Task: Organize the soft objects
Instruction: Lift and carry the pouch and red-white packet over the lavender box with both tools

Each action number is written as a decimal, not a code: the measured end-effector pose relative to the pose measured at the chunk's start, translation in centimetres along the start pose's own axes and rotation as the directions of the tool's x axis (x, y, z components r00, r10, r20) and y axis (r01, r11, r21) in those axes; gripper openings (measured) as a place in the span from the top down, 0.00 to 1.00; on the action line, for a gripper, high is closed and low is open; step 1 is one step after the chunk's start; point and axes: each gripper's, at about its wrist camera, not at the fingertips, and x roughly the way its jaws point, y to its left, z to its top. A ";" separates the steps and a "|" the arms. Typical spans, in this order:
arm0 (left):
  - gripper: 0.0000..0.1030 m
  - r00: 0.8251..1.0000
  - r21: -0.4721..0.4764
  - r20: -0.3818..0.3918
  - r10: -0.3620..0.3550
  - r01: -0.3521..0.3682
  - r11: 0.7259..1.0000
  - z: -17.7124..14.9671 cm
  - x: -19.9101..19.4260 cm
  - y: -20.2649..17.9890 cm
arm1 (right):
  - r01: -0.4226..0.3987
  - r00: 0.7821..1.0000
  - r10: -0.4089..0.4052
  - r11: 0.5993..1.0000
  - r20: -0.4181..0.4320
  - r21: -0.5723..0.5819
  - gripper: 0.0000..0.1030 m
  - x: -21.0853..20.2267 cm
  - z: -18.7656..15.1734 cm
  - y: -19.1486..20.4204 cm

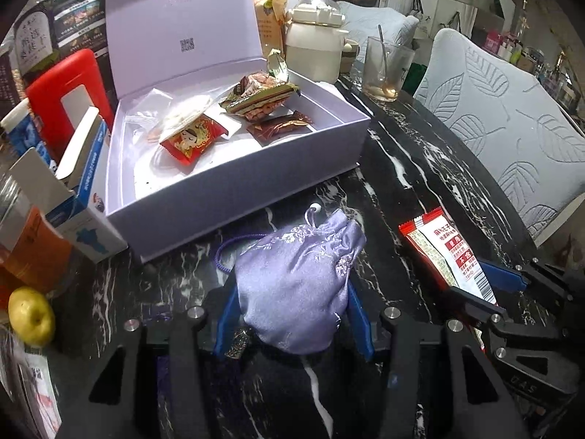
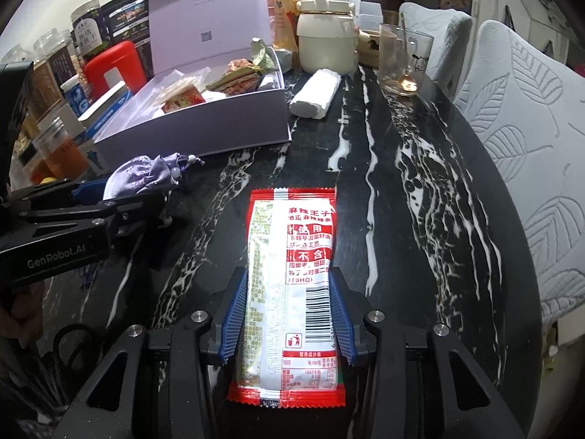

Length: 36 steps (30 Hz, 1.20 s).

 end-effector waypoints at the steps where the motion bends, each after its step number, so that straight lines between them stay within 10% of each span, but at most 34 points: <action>1: 0.50 1.000 -0.001 0.006 -0.006 0.006 1.000 -0.2 -0.3 -0.2 | -0.001 1.000 0.001 1.000 0.005 0.005 0.58 -0.2 -0.2 0.1; 36: 0.50 0.988 -0.076 0.158 -0.001 0.013 0.997 -5.3 -9.8 1.3 | -0.111 0.985 0.114 0.993 0.130 -0.037 0.58 -6.8 -3.4 5.4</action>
